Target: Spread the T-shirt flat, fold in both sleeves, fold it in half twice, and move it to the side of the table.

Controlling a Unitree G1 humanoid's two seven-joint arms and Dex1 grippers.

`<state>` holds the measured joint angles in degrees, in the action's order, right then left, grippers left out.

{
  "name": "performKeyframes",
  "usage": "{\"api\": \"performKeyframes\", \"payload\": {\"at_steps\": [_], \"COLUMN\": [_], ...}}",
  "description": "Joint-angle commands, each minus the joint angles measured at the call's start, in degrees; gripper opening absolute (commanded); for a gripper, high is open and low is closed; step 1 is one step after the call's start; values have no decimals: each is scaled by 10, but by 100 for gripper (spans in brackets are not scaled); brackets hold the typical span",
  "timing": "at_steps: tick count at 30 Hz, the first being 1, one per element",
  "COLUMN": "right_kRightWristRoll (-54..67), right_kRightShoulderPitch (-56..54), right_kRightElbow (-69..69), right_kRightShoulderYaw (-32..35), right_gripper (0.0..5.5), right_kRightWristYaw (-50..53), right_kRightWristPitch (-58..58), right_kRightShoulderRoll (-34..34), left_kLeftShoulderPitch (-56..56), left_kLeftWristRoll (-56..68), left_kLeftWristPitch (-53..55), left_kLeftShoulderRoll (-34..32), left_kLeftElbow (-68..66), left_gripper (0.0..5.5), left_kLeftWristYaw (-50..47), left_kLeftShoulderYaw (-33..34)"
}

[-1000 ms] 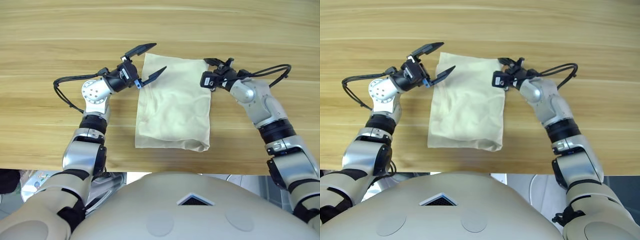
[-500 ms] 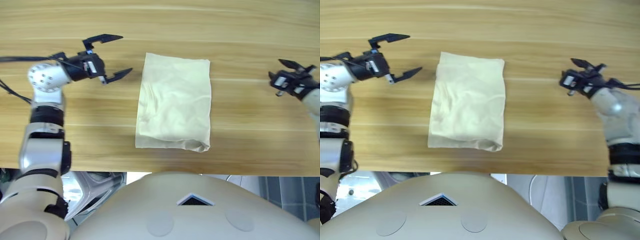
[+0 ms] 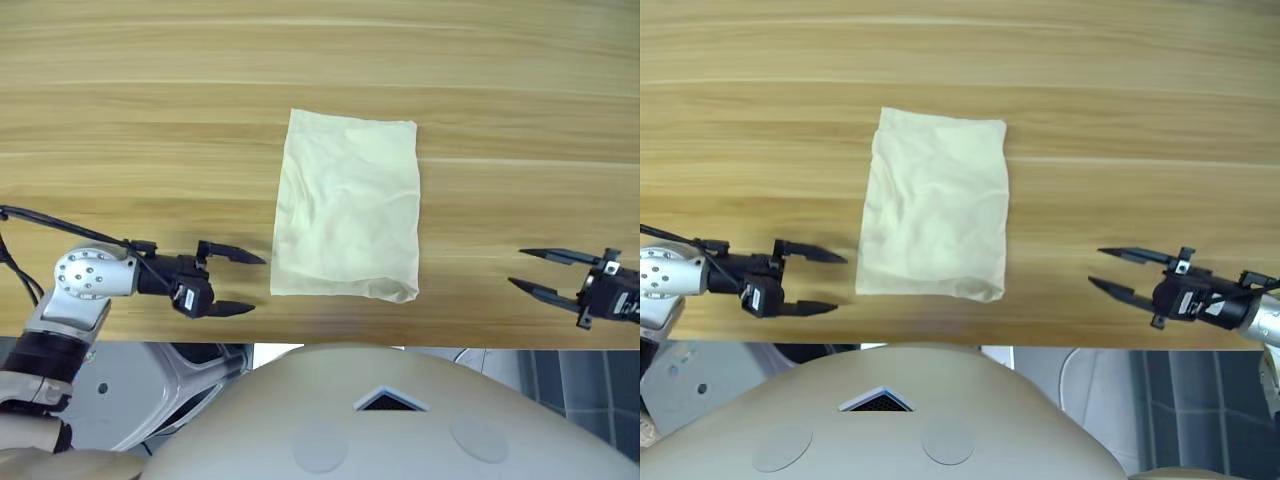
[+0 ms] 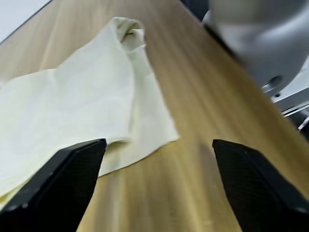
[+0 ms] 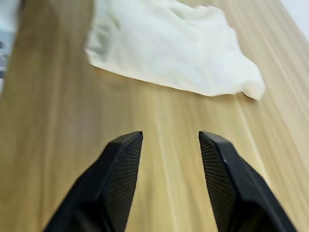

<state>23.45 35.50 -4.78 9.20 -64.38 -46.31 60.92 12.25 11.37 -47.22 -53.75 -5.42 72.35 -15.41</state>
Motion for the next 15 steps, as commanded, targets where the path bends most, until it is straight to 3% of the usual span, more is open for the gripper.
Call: {"api": "performKeyframes", "payload": {"at_steps": [1,7,15], "right_kRightWristRoll": [-45,-125,-218], "right_kRightShoulderPitch": [-25,-69,-93], "right_kRightElbow": [16,22,28], "right_kRightShoulderYaw": [-53,-122,-162], "right_gripper": [215,215,215], "right_kRightWristYaw": [-17,-7,31], "right_kRightWristPitch": [5,23,71], "right_kRightShoulderRoll": [-27,-61,-77], "left_kLeftShoulderPitch": [-1,-38,-50], "left_kLeftWristRoll": [-75,-193,-191], "left_kLeftWristPitch": [-24,-56,-33], "left_kLeftShoulderRoll": [23,61,51], "left_kLeftElbow": [-31,-77,-58], "left_gripper": [409,409,409], "left_kLeftWristYaw": [-32,-103,-119], "left_kLeftShoulderYaw": [-16,-44,-81]}}
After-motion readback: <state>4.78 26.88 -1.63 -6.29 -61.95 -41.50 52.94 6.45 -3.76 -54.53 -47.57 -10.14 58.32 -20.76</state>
